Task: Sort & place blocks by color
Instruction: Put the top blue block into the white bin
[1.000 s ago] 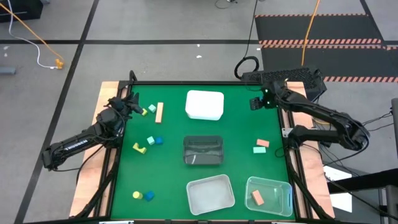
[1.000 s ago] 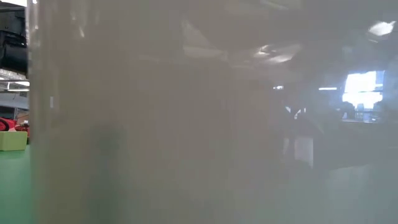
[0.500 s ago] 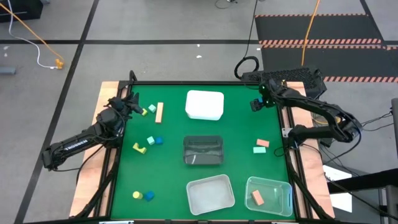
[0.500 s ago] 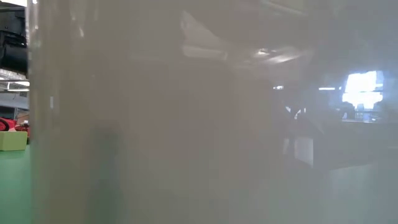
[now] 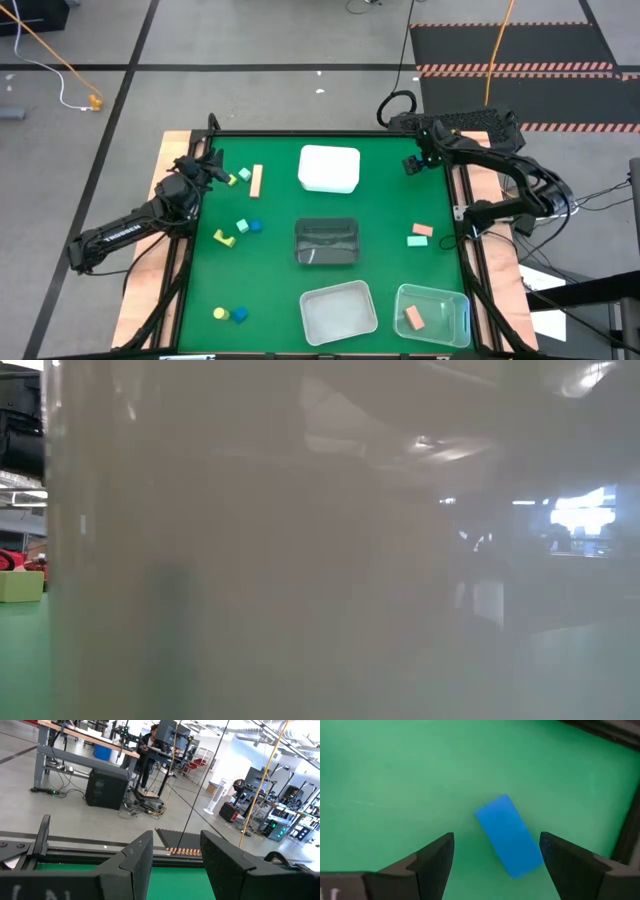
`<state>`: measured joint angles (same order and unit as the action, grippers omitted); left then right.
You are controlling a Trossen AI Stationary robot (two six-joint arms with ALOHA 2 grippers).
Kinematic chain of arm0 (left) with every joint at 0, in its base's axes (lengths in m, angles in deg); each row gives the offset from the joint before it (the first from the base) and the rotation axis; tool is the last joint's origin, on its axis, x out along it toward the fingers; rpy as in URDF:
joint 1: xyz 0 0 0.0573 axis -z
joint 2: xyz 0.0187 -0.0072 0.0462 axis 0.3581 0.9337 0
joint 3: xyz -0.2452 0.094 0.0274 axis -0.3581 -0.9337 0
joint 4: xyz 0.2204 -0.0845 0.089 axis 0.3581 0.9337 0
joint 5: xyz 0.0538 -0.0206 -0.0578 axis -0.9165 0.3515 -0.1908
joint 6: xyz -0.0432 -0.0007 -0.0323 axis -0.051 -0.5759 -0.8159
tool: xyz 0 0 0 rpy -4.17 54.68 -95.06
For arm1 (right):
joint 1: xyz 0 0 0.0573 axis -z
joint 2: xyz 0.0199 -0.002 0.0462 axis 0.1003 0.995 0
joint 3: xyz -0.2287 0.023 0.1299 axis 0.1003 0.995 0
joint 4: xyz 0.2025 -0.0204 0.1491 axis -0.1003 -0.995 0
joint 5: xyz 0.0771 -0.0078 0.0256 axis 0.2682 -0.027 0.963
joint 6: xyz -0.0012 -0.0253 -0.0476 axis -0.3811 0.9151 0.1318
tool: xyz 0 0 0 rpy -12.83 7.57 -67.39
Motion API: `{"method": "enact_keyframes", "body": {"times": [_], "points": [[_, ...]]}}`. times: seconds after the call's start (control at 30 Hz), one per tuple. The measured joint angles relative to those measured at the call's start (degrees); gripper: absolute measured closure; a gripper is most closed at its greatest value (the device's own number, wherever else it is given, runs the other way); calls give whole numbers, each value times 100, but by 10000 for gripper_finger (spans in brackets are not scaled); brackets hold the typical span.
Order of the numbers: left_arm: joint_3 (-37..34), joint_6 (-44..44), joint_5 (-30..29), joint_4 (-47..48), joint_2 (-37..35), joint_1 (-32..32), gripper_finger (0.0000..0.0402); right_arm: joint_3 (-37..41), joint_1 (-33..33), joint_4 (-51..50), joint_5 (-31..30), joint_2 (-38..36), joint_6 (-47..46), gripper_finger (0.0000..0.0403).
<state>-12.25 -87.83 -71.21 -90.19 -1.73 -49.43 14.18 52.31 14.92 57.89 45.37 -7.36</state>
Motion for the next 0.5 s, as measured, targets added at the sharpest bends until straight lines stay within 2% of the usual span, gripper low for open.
{"method": "enact_keyframes", "body": {"times": [0.3,0.5], "points": [[1,2,0,0,-2,-1,238,2,0,8,-35,31,3,122],[-1,1,0,0,-1,-2,238,2,0,197,-176,31,-335,122]]}}
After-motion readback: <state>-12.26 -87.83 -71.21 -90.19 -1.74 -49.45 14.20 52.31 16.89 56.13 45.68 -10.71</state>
